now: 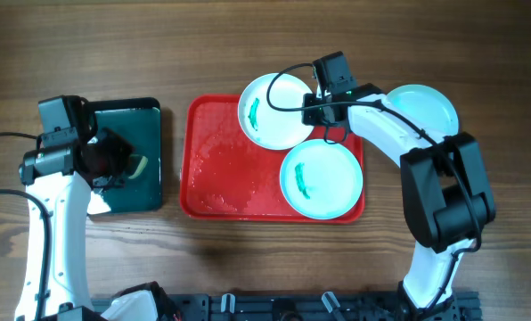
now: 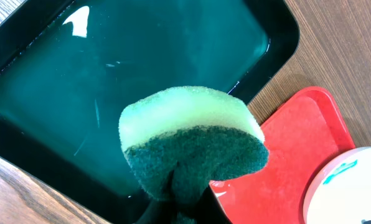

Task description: Clean dirty plates on tray and stack at the side

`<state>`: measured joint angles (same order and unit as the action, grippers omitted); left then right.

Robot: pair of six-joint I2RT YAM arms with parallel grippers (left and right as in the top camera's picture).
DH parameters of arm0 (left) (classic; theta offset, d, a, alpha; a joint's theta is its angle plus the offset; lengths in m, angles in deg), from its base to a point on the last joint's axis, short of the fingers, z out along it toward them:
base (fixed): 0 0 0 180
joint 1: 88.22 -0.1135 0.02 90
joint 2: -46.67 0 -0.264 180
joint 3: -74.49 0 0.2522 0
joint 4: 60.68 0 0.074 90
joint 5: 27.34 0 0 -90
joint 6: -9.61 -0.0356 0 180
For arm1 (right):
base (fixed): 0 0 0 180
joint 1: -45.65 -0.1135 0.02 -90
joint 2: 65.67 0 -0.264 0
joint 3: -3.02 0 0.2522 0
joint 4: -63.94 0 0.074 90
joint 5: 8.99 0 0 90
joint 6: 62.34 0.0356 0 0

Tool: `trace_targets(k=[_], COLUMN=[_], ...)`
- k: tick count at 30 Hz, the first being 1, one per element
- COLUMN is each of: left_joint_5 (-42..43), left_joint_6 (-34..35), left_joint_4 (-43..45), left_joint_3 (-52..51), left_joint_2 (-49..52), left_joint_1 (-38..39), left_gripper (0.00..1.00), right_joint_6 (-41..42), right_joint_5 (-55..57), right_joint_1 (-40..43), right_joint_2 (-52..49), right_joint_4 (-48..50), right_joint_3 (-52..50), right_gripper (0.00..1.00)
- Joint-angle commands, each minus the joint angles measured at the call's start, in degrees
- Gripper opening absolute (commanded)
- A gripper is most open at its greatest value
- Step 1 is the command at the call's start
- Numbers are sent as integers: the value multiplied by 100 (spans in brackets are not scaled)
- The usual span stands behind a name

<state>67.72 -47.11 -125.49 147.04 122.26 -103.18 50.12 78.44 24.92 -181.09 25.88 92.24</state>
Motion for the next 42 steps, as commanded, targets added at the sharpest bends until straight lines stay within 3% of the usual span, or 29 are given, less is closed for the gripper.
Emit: trace_targets(k=[1, 3, 9, 14, 19, 24, 36, 42], left_joint_5=[72, 72, 341, 627, 647, 627, 1043, 1054], left_joint_6=[-90, -90, -155, -411, -452, 24, 37, 15], left_joint_4=[22, 22, 72, 155, 173, 332, 1674, 1947], left_joint_3=[33, 31, 31, 31, 31, 31, 31, 31], left_joint_2=[28, 28, 28, 28, 28, 308, 2264, 2673], left_joint_1=[-26, -26, 20, 584, 1504, 2162, 2966, 3099], left_gripper=[4, 4, 4, 4, 4, 4, 4, 4], right_joint_6=[22, 24, 61, 404, 1727, 2581, 2269, 1939], right_joint_5=[-291, -507, -673, -579, 380, 415, 317, 315], right_joint_1=[-160, -350, -1152, -1694, -1880, -1880, -1880, -1880], right_joint_2=[-74, -76, -76, -87, -149, -149, -149, -149], right_joint_4=[22, 17, -199, -407, -804, -855, -1093, -1047], right_joint_3=[15, 15, 15, 15, 13, 13, 15, 15], right_gripper=[12, 4, 4, 4, 4, 4, 4, 4])
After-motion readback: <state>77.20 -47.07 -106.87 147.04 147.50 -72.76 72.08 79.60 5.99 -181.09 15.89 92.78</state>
